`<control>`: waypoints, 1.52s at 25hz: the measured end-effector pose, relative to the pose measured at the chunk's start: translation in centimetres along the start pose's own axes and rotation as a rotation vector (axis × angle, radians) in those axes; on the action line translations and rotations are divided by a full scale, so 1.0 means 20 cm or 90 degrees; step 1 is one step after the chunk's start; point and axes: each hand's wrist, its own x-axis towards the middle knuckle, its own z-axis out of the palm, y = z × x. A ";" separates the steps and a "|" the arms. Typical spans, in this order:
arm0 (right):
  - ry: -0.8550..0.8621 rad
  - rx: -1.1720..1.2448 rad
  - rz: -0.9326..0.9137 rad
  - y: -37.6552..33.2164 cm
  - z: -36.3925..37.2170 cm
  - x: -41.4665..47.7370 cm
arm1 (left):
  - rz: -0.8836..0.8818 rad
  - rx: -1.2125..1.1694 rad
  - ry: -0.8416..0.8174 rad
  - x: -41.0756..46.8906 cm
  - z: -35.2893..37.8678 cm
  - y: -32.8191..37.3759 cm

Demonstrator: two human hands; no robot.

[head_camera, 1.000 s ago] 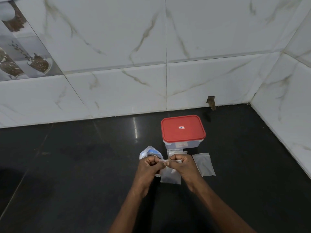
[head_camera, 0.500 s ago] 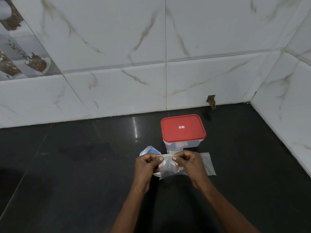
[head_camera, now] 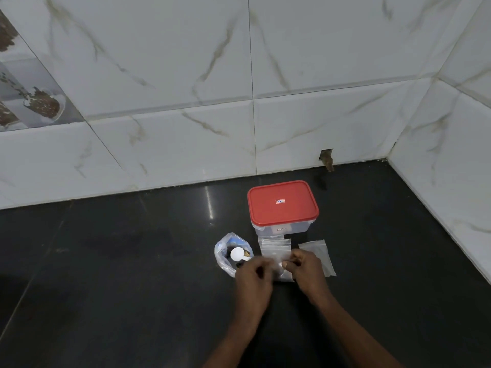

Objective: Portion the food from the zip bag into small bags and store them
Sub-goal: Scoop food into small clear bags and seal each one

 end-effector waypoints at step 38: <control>-0.332 -0.134 -0.185 -0.54 -0.14 -0.05 | -0.062 -0.112 0.010 0.02 -0.29 0.06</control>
